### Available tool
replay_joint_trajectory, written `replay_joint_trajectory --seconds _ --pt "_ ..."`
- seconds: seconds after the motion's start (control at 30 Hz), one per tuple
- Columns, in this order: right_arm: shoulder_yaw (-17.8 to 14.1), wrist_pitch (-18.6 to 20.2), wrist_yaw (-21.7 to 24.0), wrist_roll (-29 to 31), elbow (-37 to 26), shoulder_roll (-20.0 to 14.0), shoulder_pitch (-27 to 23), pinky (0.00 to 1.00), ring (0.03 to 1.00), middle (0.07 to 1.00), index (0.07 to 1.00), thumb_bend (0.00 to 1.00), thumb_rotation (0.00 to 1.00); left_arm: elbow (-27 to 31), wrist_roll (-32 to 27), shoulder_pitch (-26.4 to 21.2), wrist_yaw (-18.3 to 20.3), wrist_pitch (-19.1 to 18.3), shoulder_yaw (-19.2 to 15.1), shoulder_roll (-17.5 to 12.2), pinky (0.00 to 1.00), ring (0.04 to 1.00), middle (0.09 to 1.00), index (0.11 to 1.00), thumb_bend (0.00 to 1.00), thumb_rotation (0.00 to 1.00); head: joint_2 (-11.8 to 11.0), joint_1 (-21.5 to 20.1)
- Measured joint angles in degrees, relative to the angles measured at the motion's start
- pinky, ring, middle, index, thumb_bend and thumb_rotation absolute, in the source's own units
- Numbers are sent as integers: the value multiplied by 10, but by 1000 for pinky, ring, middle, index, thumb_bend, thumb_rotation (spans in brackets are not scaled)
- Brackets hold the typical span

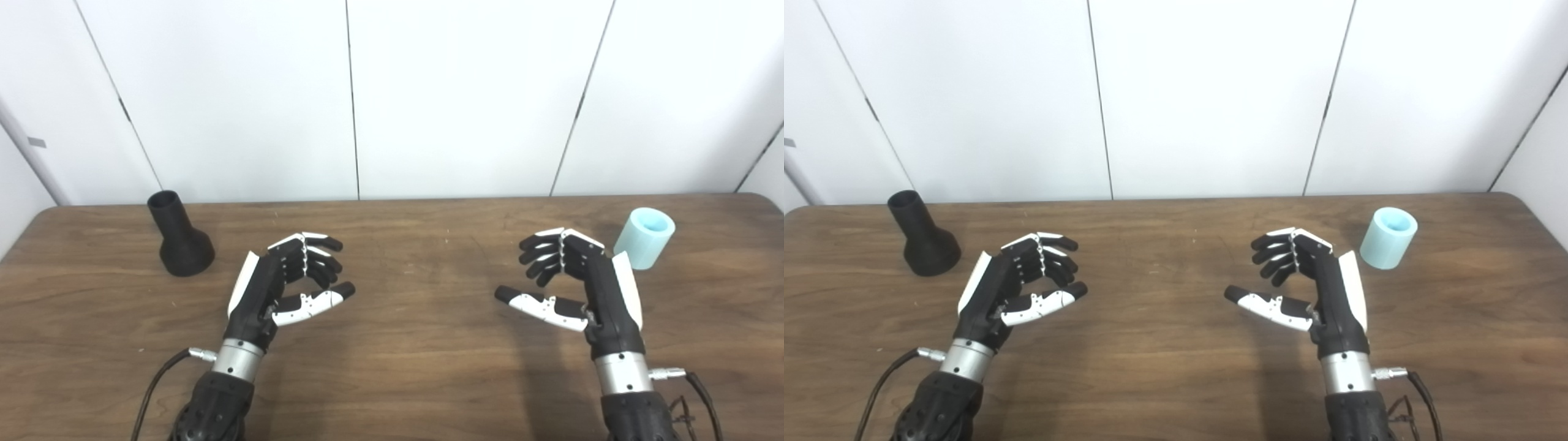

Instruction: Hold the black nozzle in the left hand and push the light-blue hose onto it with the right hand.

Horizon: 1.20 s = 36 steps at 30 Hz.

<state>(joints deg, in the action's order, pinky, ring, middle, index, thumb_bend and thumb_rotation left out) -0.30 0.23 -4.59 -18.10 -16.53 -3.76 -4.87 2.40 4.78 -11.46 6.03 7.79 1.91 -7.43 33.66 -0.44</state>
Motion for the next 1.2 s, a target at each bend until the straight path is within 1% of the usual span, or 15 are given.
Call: replay_joint_trajectory --seconds 0.03,0.07,0.1,0.17,0.3,0.5,0.63,0.7,0.77,0.8,0.83,0.87,0.97,1.07,1.2 --pt "4 1 3 -6 0 -3 0 472 557 595 497 517 65 0 1 0 0 1 2 -1 485 634 616 493 515 25 0 0" --pt "9 3 9 -11 0 -8 0 567 692 710 648 659 112 -1 5 0 1 1 3 -3 567 719 708 627 650 10 0 0" --pt "16 7 22 -14 -2 -17 0 616 752 768 718 720 141 -1 10 0 1 1 5 -5 603 749 743 679 700 6 1 1" --pt "27 21 43 -16 -6 -34 1 674 813 838 795 783 179 -1 19 0 2 1 6 -10 635 769 775 726 742 5 1 1" --pt "28 41 55 -23 -8 -47 1 695 830 879 821 804 196 -1 19 0 2 1 6 -13 637 763 782 756 752 14 0 1" --pt "31 49 56 -25 -10 -46 2 704 831 879 846 809 219 -1 16 0 7 1 6 -10 620 737 771 775 749 9 -4 4" --pt "30 51 57 -23 -10 -46 2 714 828 878 849 809 213 -1 16 0 8 1 6 -10 610 732 769 775 749 10 -7 31" --pt "28 51 60 -21 -10 -47 2 714 831 879 851 805 206 -5 17 0 7 1 7 -6 602 731 766 773 750 12 -20 71" --pt "24 51 62 -16 -10 -51 4 718 832 881 856 790 178 -11 21 0 5 1 12 0 589 729 762 767 753 18 -45 148" --pt "21 51 63 -12 -10 -54 5 718 832 882 857 788 176 -16 25 0 3 2 16 4 588 728 761 766 753 19 -45 149" --pt "17 50 64 -10 -10 -57 6 721 834 884 860 781 166 -21 29 0 -1 2 20 10 586 727 761 764 754 23 -60 185" --pt "13 50 64 -8 -10 -60 7 724 837 887 864 775 167 -27 38 -1 -5 4 24 14 584 727 761 762 755 25 -69 203" --pt "1 45 66 13 -7 -72 10 734 843 897 876 741 130 -58 57 -5 -16 22 35 31 575 725 761 759 753 20 -83 222" --pt "-9 28 66 39 12 -77 11 750 858 905 888 715 115 -79 72 -11 -28 26 41 42 573 722 763 757 750 18 -105 259" --pt "-13 13 67 61 31 -77 13 776 869 912 897 686 97 -88 87 -19 -41 37 46 53 573 719 764 754 752 31 -113 282"
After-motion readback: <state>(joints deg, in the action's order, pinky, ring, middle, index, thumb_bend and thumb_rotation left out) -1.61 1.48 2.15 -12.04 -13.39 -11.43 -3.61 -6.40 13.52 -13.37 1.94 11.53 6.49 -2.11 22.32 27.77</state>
